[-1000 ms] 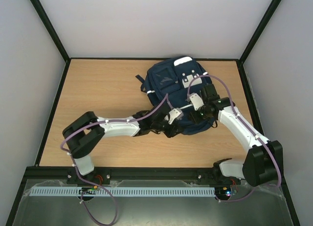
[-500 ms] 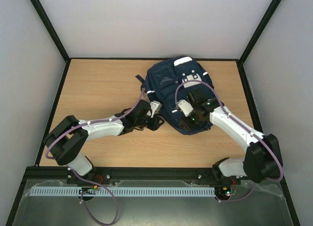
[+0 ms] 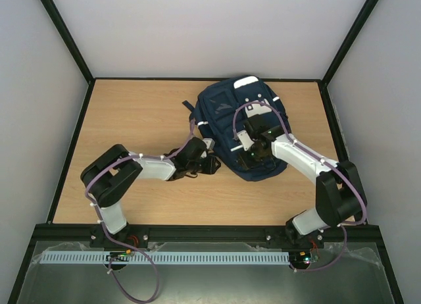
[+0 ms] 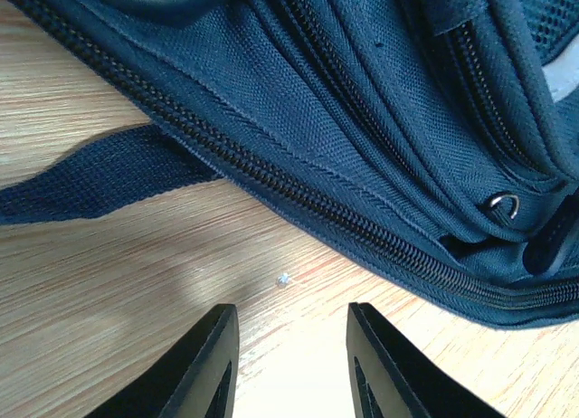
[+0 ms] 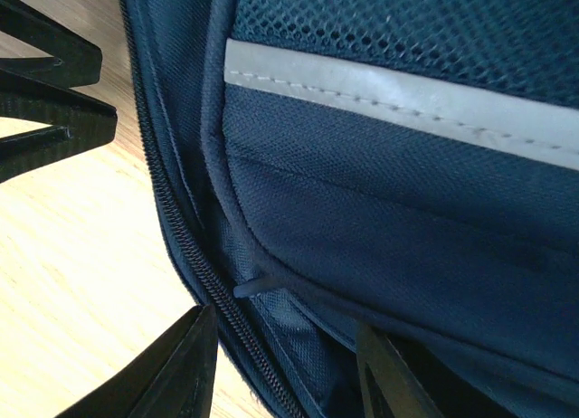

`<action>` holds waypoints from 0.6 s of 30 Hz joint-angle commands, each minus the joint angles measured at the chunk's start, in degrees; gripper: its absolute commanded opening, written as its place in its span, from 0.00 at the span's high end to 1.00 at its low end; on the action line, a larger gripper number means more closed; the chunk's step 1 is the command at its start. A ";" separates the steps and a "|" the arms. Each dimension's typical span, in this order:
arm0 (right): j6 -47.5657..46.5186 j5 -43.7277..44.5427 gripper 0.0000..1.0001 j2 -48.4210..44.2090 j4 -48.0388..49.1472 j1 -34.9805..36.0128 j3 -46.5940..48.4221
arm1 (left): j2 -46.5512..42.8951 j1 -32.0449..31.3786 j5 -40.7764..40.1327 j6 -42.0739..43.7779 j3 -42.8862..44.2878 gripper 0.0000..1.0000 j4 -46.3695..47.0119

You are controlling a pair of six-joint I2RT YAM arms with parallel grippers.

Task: Pack the student bag
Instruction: Zip the student bag at the center of the board.

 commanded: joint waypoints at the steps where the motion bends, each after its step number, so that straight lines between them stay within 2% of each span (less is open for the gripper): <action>1: 2.18 -0.78 0.59 2.82 2.28 0.55 1.46 | 2.89 0.23 2.78 -2.28 2.22 0.67 5.16; 14: 4.01 -1.90 0.59 7.83 6.20 0.91 2.17 | 7.76 -1.80 4.95 -1.33 4.94 0.70 8.25; 18: 4.77 0.42 0.61 10.62 7.15 0.91 3.11 | 8.18 -2.53 5.40 -0.08 5.05 0.70 8.78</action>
